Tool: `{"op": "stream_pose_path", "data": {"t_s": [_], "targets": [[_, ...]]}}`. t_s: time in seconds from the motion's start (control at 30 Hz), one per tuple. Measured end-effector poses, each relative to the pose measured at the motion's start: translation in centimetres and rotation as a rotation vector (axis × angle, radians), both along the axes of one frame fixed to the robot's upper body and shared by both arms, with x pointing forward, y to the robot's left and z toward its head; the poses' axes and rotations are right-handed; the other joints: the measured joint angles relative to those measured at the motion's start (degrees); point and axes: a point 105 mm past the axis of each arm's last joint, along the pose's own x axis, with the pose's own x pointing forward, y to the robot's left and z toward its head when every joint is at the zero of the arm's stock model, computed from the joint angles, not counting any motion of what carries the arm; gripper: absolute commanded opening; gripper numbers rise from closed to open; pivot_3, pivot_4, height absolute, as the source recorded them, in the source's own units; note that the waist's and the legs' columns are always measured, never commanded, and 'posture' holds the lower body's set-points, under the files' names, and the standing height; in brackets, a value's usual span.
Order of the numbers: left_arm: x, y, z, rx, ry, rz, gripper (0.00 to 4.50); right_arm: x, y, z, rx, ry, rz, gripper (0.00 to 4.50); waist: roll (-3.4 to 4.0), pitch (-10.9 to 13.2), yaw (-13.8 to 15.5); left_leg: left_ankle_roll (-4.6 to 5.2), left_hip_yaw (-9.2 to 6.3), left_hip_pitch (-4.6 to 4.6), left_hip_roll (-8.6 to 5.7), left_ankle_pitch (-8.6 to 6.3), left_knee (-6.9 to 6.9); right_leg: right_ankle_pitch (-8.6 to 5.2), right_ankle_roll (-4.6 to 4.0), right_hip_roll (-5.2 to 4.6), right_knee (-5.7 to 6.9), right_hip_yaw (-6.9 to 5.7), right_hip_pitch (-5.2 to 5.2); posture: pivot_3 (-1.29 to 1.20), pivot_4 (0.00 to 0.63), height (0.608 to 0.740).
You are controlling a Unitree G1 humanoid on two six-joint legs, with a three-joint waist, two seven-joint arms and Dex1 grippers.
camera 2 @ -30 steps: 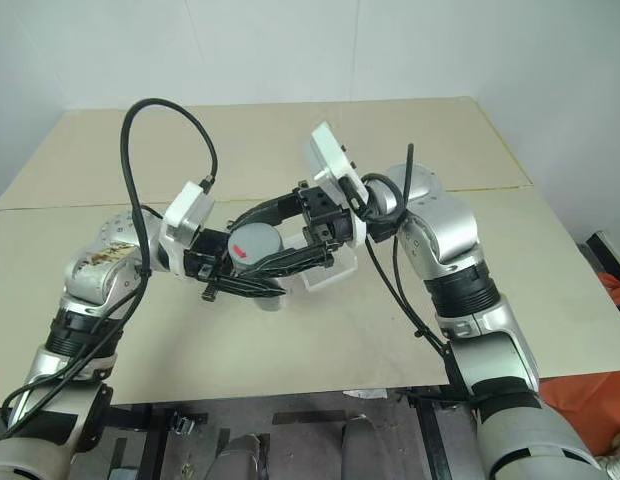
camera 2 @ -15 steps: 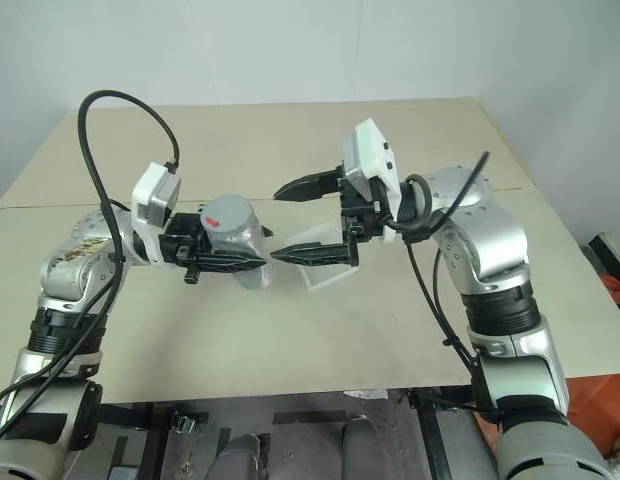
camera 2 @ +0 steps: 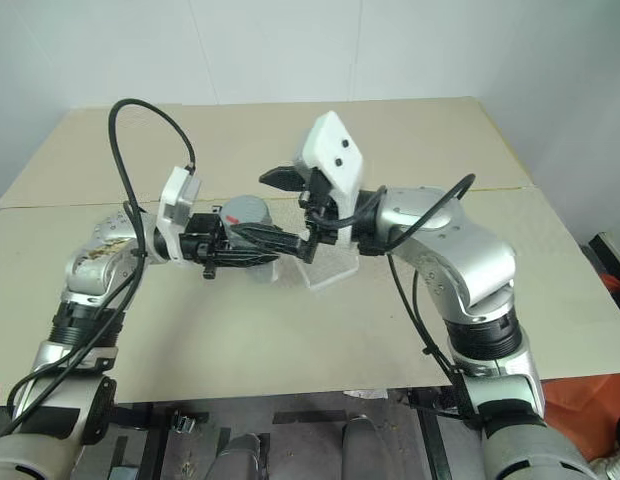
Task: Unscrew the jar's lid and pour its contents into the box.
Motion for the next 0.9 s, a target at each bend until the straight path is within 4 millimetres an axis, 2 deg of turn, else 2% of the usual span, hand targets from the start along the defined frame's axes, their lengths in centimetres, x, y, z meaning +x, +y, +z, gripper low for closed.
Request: {"op": "stream_pose_path", "data": {"t_s": [0.23,0.53,0.77,0.83,0.9], "targets": [[0.0,-0.1,-0.1,0.004,-0.005,-0.007,1.95,1.1,1.5,-0.9,-0.003,0.040,-0.044,4.48,0.00,0.0,0.0,0.00,-0.01,0.00,0.00,0.00,0.00,0.00,0.00,0.00,0.01,0.00,0.00,0.00,0.150,0.740],[0.0,-0.1,0.0,0.004,0.003,0.001,1.95,1.3,1.2,-1.0,0.000,0.063,-0.033,4.48,0.01,0.0,0.0,0.00,-0.02,0.00,0.00,0.00,-0.01,0.00,0.00,0.01,0.01,0.00,0.00,0.00,0.150,0.740],[0.1,1.0,0.1,0.008,0.011,0.040,1.95,1.2,-1.2,-0.9,0.017,0.095,0.006,4.48,0.01,0.0,0.0,0.00,-0.01,0.00,0.00,0.00,0.00,0.00,0.00,0.00,-0.01,0.00,0.01,0.00,0.150,0.740],[0.2,1.2,0.2,0.008,0.015,0.047,1.95,1.5,-2.6,-0.7,0.026,0.088,-0.018,4.48,0.01,0.0,0.1,0.01,-0.01,0.00,0.00,0.00,0.00,0.00,0.00,0.00,-0.02,0.00,0.02,0.00,0.150,0.740],[-0.1,1.4,0.2,0.014,0.009,0.030,1.95,2.8,-4.8,-0.4,0.047,0.086,-0.108,4.48,0.01,0.0,0.1,0.00,0.00,0.00,-0.01,0.00,0.00,0.00,0.00,-0.01,-0.03,0.00,0.03,0.00,0.150,0.740]]}}
